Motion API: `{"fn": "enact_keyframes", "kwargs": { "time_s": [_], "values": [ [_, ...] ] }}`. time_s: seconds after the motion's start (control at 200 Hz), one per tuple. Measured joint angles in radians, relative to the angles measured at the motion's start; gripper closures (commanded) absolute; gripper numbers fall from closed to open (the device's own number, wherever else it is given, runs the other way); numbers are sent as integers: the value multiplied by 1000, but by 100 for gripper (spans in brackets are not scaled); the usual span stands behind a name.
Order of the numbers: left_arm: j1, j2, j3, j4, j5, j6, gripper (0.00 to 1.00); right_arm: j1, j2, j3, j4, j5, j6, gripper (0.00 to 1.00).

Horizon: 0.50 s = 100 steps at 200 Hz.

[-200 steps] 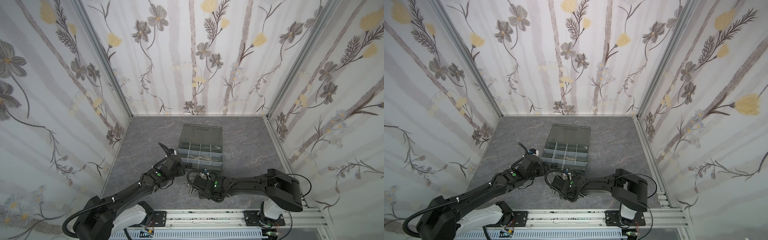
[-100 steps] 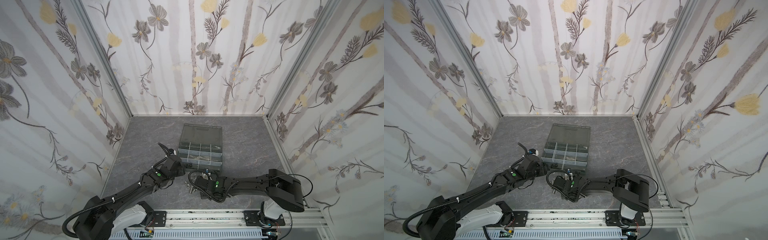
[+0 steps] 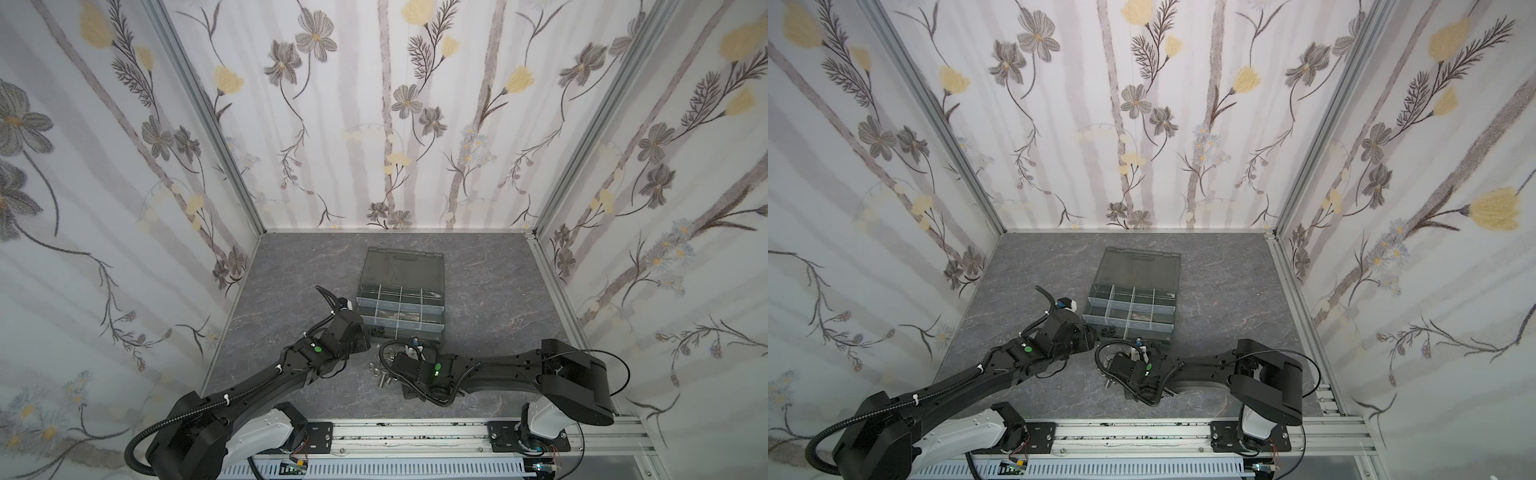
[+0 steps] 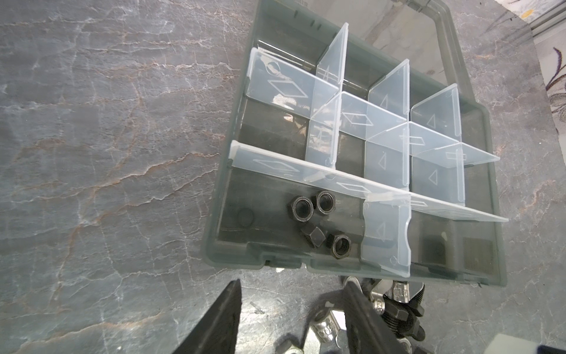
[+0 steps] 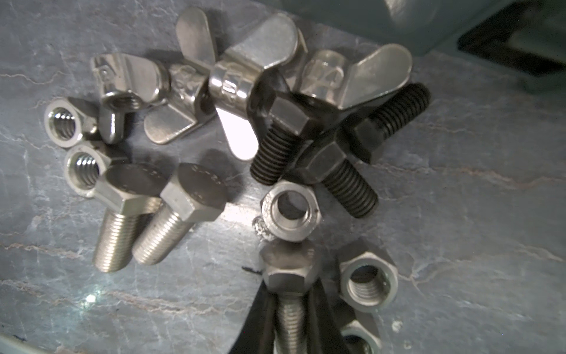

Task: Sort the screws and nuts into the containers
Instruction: 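Lift the silver bolt into the box and release it in the near compartment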

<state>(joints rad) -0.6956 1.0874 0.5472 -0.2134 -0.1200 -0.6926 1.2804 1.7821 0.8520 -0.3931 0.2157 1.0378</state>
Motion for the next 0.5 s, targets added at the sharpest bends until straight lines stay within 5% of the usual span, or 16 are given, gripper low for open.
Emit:
{"fn": "enact_keyframes", "kwargs": {
  "time_s": [0.315, 0.5],
  "values": [
    [0, 0, 1, 0, 0, -14, 44, -23, -130, 27, -39, 25, -55, 90],
    [0, 0, 2, 0, 2, -19, 44, -138, -246, 74, -66, 61, -151, 89]
  ]
}}
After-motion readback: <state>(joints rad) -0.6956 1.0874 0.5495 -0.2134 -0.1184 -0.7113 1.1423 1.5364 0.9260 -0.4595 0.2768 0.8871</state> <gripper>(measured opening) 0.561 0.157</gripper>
